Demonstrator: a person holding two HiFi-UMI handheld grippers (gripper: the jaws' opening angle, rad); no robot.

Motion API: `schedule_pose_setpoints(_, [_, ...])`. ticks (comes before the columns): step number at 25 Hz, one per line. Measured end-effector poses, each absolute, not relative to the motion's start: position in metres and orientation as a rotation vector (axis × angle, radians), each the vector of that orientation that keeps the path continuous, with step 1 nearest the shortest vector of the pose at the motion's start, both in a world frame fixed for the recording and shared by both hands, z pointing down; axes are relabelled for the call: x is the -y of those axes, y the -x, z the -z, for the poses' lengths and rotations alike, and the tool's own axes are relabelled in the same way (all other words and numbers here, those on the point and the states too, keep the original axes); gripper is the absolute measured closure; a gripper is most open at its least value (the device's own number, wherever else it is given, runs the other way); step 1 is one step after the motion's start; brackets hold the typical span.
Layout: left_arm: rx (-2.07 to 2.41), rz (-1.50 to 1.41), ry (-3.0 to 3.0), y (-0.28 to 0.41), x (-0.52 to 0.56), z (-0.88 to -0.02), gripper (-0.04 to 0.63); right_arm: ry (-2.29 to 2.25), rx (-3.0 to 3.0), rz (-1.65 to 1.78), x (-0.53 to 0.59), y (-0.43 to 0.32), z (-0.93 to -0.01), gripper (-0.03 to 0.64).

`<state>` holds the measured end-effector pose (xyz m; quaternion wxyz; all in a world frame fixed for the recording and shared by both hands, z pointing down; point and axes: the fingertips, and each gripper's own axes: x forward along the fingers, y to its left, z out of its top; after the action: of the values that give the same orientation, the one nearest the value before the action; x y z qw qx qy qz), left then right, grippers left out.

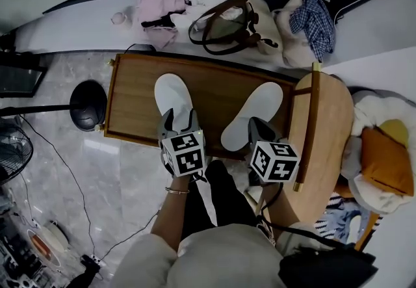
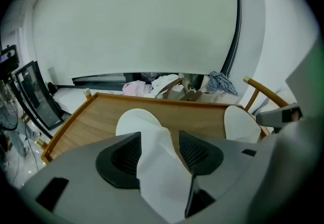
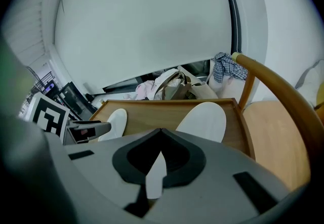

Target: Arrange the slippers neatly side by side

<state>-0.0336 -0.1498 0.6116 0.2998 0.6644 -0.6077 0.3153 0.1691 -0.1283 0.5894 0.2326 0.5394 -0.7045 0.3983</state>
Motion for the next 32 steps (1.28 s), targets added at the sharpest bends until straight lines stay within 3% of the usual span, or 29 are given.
schedule_pose_setpoints(13, [1.589,-0.946,-1.703,0.031,0.164,-0.631,0.371,-1.461,1.927,-1.122,0.135,-0.175,-0.599,0.583])
schedule_pose_setpoints(32, [1.602,-0.995,-1.634,0.05,0.154,-0.63,0.546,-1.463,1.941,-1.115,0.137,-0.165,-0.59,0.583])
